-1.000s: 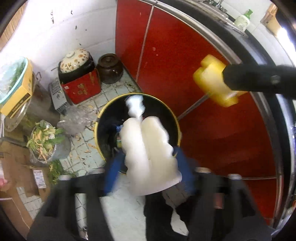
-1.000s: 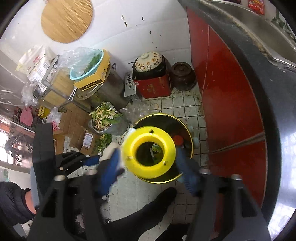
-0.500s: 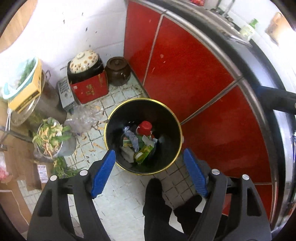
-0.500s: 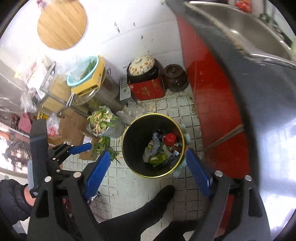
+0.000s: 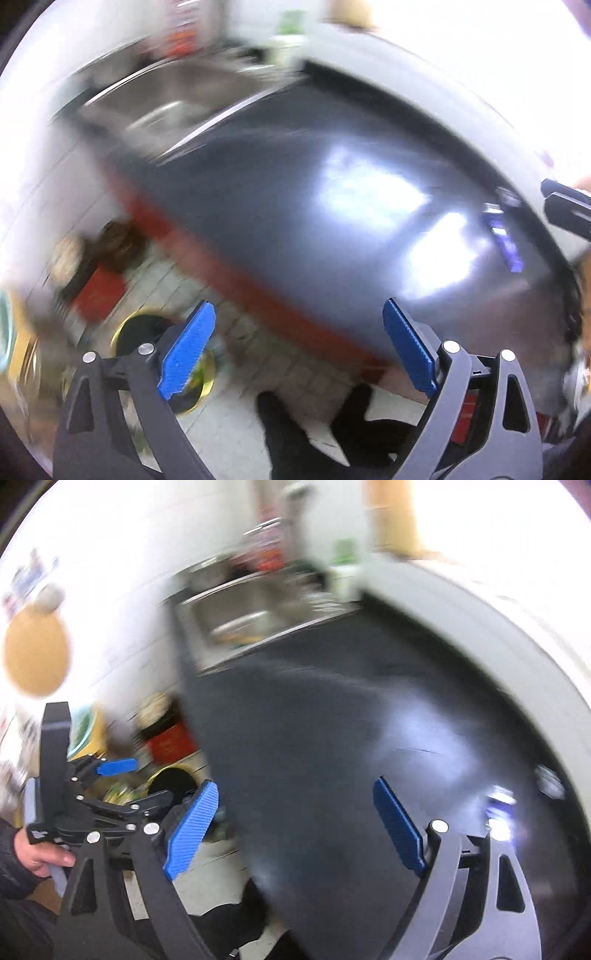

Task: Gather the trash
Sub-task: 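Return both open tools to the countertop, then grasp the blue tube with the left tool while the right tool grasps the foil wrapper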

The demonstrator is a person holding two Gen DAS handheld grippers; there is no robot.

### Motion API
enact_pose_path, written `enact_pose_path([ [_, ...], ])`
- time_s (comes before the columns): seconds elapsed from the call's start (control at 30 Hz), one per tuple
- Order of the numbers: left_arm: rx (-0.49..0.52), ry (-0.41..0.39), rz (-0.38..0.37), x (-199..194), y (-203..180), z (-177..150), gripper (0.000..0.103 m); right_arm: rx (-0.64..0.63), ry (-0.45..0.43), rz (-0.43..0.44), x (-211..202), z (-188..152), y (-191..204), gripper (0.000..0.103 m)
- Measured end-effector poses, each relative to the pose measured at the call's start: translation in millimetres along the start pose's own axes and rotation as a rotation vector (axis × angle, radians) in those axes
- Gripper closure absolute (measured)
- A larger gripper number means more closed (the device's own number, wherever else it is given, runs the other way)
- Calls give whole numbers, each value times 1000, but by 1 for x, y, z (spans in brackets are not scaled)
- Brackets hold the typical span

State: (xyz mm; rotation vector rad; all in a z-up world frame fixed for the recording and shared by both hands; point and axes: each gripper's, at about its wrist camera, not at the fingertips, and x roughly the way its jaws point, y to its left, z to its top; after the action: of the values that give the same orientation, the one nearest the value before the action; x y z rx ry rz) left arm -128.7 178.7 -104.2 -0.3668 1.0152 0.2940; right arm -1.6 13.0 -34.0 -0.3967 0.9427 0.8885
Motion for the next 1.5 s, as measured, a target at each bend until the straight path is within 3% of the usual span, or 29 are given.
enact_pose_path([
  [0.13, 111, 23, -122, 13, -99, 39, 11, 136, -51, -138, -52, -29, -90, 19],
  [0.3, 180, 94, -258, 28, -197, 56, 11, 269, -77, -247, -95, -78, -176, 18],
  [0.4, 199, 141, -287, 42, -244, 55, 11, 329, -81, -274, -108, -102, -206, 18],
  [0.53, 238, 165, -251, 66, -292, 55, 11, 367, -68, -276, -108, -121, -238, 18],
  [0.7, 198, 205, -234, 100, -309, 59, 11, 362, -38, -256, -95, -127, -276, 18],
  [1.07, 52, 316, -158, 187, -342, 58, 11, 259, 39, -164, -7, -95, -356, 18],
  [1.33, 12, 288, -75, 216, -369, 63, 12, 114, 116, -147, 85, -54, -403, 19],
  [1.4, 12, 271, -50, 220, -377, 65, 12, 85, 136, -145, 101, -49, -410, 26],
  [1.5, 64, 250, 3, 222, -392, 64, 24, 45, 161, -160, 122, -47, -416, 31],
])
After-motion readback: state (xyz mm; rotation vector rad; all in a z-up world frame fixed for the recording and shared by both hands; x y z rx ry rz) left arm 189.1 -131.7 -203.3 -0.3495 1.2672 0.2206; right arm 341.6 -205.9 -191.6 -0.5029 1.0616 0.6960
